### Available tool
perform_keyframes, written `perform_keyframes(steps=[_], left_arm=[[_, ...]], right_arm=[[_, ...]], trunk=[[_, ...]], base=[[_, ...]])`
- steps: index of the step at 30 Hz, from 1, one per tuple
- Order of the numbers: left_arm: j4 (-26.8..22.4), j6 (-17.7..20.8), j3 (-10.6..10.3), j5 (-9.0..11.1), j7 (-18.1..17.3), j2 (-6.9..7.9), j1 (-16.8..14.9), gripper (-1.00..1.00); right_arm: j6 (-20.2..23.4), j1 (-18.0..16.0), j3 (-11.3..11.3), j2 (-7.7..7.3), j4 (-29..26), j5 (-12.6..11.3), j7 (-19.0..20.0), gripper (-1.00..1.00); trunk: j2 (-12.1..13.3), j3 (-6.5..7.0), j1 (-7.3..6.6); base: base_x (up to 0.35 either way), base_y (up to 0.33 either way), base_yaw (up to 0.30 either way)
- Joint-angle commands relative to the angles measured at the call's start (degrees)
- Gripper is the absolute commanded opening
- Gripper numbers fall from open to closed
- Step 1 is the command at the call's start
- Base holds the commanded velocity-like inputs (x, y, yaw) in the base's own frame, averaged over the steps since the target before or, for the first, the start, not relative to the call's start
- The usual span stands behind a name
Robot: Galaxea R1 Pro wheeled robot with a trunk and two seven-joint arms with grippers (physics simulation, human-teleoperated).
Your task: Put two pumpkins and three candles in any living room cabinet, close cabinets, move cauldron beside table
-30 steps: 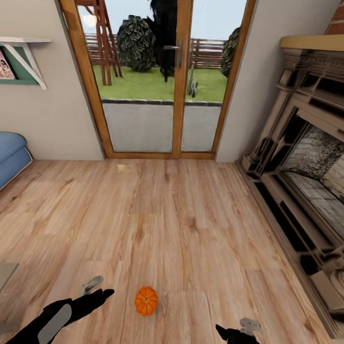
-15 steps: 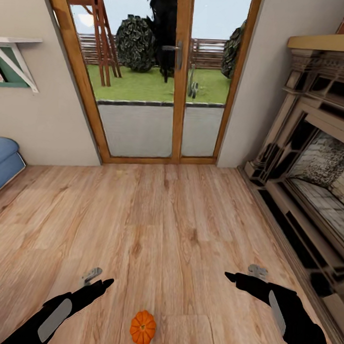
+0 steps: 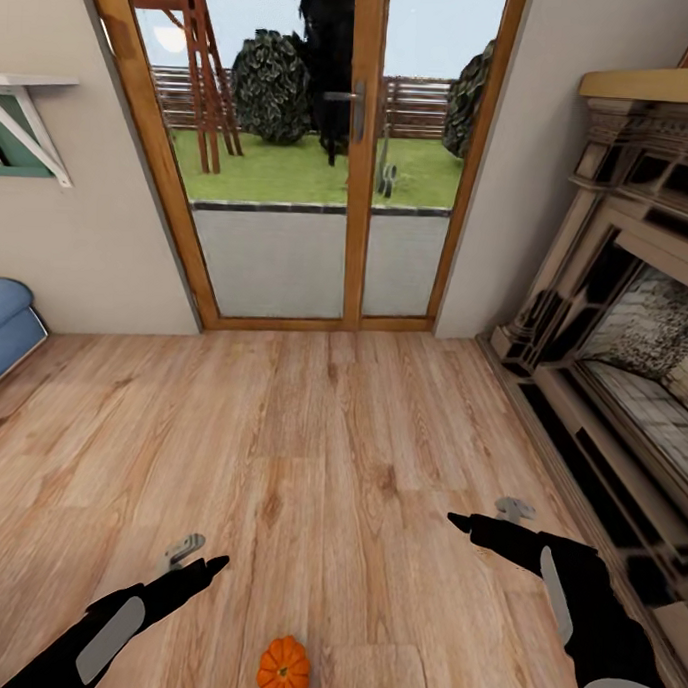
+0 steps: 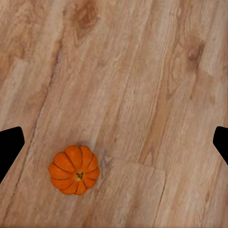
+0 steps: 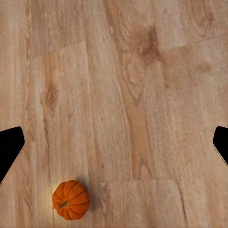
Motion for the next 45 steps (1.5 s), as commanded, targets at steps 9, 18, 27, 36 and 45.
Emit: perform_keyframes(steps=[9, 18, 27, 36, 45], left_arm=[[-0.04, 0.14, -0.17, 0.44, -0.02, 0.06, -0.03, 1.00], [0.45, 0.34, -0.10, 0.35, -6.39, 0.65, -0.03, 1.00], [0.90, 0.86, 4.71, 0.46, -12.59, 1.55, -0.03, 1.00], [0.85, 0.87, 4.98, 0.18, -12.80, 1.24, -0.03, 1.00], [0.51, 0.93, 5.05, 0.36, -12.84, 1.62, -0.03, 1.00]], right_arm=[[2.13, -0.03, -0.06, 1.05, -2.55, 0.03, 0.40, 1.00], [2.71, -0.03, -0.04, 1.15, -5.12, 0.04, 0.94, 1.00], [3.23, -0.03, -0.07, 1.10, -5.54, -0.01, 0.96, 1.00], [3.18, -0.03, -0.47, 1.01, -5.26, -0.01, 1.04, 1.00], [3.08, -0.03, -0.36, 1.08, -4.80, 0.00, 1.05, 1.00]], trunk=[[-2.83, -1.30, 1.53], [-6.44, -2.92, 3.51], [-10.05, -4.53, 5.49], [-13.66, -6.15, 7.46], [-17.27, -7.76, 9.44]], base=[[0.000, 0.000, 0.000], [0.000, 0.000, 0.000], [0.000, 0.000, 0.000], [0.000, 0.000, 0.000], [0.000, 0.000, 0.000]])
